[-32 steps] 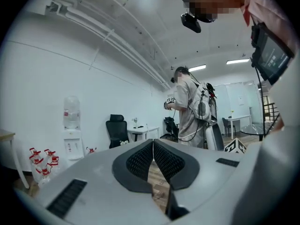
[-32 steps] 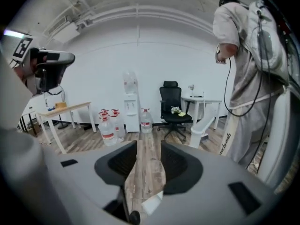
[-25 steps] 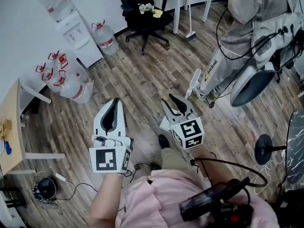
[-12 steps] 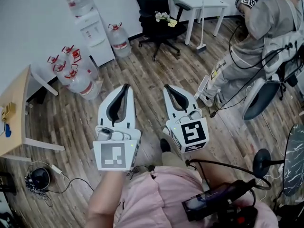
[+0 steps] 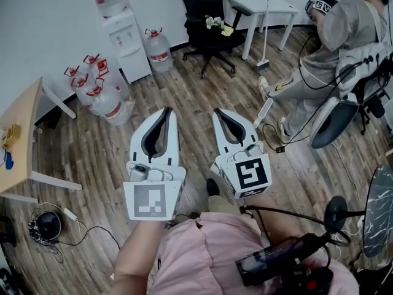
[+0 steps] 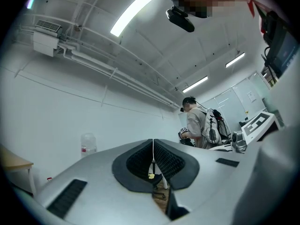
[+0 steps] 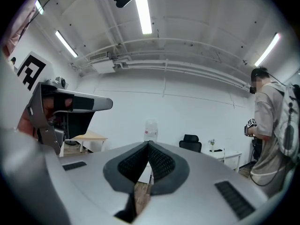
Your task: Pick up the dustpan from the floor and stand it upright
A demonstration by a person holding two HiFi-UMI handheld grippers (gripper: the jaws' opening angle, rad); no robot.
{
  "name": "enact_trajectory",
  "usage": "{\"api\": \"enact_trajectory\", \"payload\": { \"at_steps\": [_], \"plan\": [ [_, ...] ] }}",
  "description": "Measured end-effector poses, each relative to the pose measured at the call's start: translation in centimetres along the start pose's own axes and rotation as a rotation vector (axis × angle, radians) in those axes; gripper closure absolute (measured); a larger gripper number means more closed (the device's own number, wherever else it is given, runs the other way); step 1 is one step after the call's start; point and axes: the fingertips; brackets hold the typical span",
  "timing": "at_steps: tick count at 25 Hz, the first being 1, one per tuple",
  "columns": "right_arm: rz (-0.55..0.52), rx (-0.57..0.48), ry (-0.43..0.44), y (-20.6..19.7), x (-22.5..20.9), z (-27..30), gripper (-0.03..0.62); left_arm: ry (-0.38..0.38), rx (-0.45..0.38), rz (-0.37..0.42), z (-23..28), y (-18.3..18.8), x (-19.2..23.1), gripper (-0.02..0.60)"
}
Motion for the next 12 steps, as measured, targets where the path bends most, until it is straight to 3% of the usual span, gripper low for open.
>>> {"api": "enact_trajectory", "payload": {
  "at_steps": [12],
  "plan": [
    [-0.024,-0.013,0.020,0.6,1.6,-0.6,0.594,0.012,-0.010,-0.006,-1.2,0.6,0.4,0.566]
  ]
}}
Point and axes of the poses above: the fingertips, and each gripper's own axes: z forward along the fingers, x to its left, y out of its top, and after that the axes turned 11 degrees about z, right-handed
